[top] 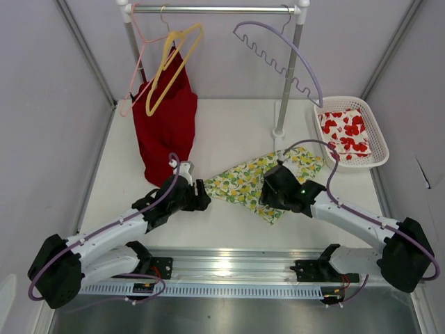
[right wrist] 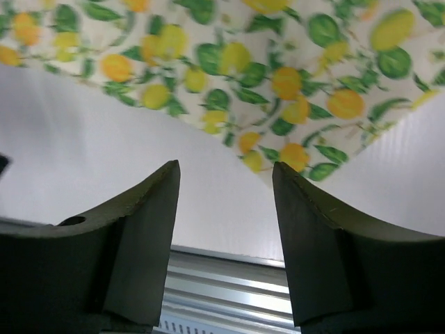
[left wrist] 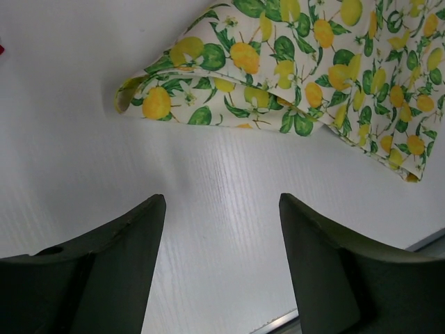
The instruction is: Place the skirt on the hanger
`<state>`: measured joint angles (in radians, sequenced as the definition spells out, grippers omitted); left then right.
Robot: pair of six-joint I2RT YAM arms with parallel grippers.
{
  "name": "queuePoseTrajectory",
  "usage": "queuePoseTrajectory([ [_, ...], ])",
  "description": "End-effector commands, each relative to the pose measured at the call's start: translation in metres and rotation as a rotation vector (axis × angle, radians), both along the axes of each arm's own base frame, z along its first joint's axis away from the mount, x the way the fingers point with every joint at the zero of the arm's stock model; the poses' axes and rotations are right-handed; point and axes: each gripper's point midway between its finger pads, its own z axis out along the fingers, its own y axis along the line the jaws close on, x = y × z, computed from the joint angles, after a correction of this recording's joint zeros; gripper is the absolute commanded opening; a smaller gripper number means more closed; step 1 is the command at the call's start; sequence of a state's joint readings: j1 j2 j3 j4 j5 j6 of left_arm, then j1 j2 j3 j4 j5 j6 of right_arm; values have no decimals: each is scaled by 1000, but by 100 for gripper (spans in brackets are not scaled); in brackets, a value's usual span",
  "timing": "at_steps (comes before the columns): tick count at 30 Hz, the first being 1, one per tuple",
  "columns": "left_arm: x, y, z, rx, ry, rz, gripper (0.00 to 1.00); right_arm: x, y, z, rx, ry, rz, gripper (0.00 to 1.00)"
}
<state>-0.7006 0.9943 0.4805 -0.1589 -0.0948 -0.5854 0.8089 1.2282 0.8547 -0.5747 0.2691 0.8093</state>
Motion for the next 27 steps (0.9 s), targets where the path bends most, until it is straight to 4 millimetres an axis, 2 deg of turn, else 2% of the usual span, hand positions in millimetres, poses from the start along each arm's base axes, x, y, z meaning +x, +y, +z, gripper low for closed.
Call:
queuePoseTrajectory([
  [1,12,3,7,0,-53,56,72,-11,-23,-12,25,33,-110,59],
  [2,12,6,6,0,-57,69,72,-16,-30,-24,25,61,-137,59],
  [9,21,17,5,6,-80,168,68,-32,-39,-55,66,127,-186,57],
  [11,26,15,9,5,-95,171,68,-33,-36,-58,89,134,-190,57],
  [12,26,16,3,26,-86,167,67,-34,-37,-61,91,139,-192,57],
  [17,39,14,3,68,-129,159,67,-38,-34,-75,115,163,-207,57],
  [21,44,17,-8,129,-123,158,66,-36,-34,-80,128,163,-211,57],
  [23,51,15,-6,119,-155,168,67,-32,-37,-79,131,155,-219,54],
  [27,58,12,-10,122,-182,154,67,-27,-43,-75,138,146,-229,35],
])
